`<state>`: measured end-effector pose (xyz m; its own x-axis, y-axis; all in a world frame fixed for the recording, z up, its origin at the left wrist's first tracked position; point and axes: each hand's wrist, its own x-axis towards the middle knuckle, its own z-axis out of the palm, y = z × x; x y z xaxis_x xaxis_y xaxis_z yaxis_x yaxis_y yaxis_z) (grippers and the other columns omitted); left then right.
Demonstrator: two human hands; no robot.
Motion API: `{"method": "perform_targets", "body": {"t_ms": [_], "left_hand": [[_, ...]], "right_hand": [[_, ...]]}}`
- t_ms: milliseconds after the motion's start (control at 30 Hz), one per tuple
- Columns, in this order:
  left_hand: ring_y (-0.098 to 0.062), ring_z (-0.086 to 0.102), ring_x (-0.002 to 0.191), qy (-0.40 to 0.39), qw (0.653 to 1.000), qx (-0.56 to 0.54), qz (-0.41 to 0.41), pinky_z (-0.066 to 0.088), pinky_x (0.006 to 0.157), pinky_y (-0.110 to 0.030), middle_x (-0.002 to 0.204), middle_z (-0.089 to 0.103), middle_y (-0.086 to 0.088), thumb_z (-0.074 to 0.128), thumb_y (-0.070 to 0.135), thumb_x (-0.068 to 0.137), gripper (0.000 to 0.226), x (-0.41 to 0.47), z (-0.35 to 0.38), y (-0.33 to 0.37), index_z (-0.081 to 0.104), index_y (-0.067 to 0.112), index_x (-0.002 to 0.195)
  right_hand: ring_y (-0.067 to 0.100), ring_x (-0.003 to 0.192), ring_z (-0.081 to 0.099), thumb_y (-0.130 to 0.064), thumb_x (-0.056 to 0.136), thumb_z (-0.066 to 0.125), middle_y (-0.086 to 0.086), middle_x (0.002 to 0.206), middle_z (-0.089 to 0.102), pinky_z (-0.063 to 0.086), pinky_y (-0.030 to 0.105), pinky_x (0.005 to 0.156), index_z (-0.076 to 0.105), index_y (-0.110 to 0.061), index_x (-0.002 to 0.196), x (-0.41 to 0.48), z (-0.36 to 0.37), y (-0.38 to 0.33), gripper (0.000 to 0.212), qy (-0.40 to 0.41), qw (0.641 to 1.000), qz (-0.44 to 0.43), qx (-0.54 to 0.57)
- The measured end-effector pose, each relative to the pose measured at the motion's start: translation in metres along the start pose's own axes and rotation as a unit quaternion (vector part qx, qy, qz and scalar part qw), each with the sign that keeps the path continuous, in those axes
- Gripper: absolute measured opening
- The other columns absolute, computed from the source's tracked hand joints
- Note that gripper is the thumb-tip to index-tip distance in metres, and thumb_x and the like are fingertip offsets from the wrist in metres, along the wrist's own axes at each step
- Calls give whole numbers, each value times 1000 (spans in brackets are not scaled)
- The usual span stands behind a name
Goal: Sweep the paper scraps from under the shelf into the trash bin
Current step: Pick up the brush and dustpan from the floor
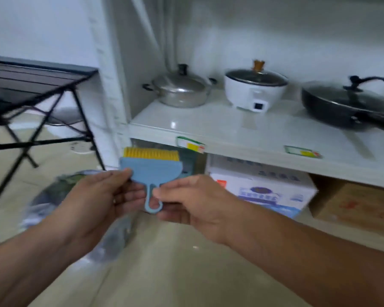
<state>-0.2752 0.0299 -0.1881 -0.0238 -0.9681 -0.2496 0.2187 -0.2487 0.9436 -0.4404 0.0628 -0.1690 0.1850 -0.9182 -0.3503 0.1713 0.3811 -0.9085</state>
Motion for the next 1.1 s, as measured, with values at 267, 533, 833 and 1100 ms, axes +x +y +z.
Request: {"method": "perform_targets", "body": {"t_ms": [267,533,833,1100], "left_hand": [[-20,66,63,52,992,3,113,61,65,-30,84,67,-14,52,21,98,25,-12,-123,113,65,-1,102],[-22,68,76,186,927,198,259,62,72,-35,92,72,-12,58,20,95,13,-29,-225,216,67,10,96],[-34,72,85,154,972,174,45,62,68,-37,97,66,-18,49,26,99,29,-5,-254,197,59,6,117],[-31,68,75,103,991,77,45,62,60,-31,88,68,-21,43,25,101,25,-1,-250,190,59,6,97]], "right_hand": [[11,54,69,0,80,68,8,66,73,58,19,51,70,2,86,59,150,-79,6,-71,996,-50,-6],[12,62,69,-1,82,68,10,81,72,58,18,49,64,4,111,109,269,-138,29,-133,987,-74,-52],[14,67,64,4,86,62,10,76,65,55,17,55,62,1,83,145,320,-127,5,-114,973,-3,-199],[8,37,60,-5,82,71,8,57,68,53,16,39,65,0,85,150,325,-118,8,-68,947,-54,-308]]}}
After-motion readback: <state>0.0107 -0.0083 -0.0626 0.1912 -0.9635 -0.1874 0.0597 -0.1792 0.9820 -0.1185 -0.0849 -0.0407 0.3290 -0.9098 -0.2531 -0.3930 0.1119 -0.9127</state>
